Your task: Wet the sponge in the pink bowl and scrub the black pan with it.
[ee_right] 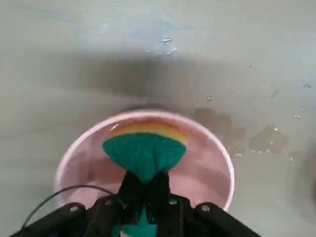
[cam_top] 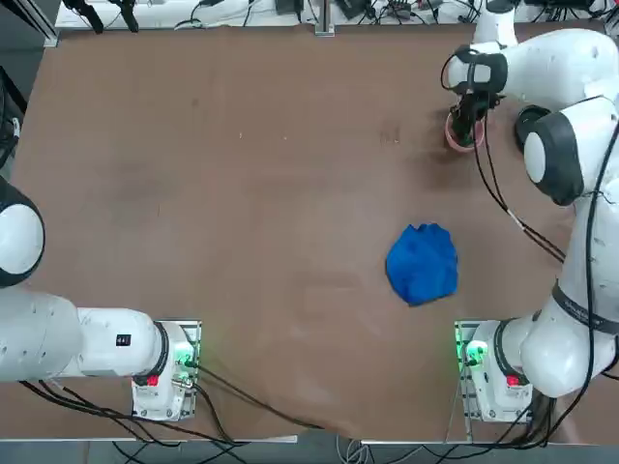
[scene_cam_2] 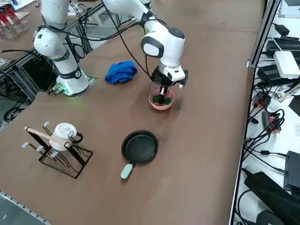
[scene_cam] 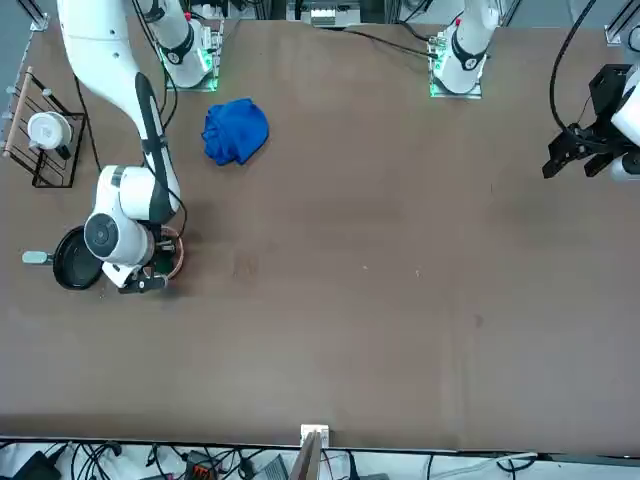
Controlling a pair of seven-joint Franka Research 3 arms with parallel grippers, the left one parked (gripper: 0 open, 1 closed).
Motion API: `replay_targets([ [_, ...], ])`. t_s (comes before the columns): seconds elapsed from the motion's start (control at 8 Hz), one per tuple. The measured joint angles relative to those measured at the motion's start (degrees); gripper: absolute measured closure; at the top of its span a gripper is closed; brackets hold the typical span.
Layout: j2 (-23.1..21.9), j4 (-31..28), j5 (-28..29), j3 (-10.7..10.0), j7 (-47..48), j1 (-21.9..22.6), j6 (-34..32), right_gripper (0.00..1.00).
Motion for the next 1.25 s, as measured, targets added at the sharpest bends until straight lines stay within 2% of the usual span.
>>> replay_targets([
  [0.25, -5.22, 2.1, -0.09, -1.3, -3.86, -0.88, -7.43, 0.94],
  [0.38, -6.82, 2.57, -0.13, -2.21, -8.23, -2.58, -9.03, 0.94],
  [0.62, -6.79, 3.29, -0.21, -2.9, -19.7, -9.08, -9.33, 0.94],
  [0.88, -3.78, 5.89, -0.2, -2.97, -32.37, -16.8, -9.23, 0.94],
  [1.25, 4.74, 12.91, -0.13, -2.82, -43.53, -25.18, -8.68, 0.94],
])
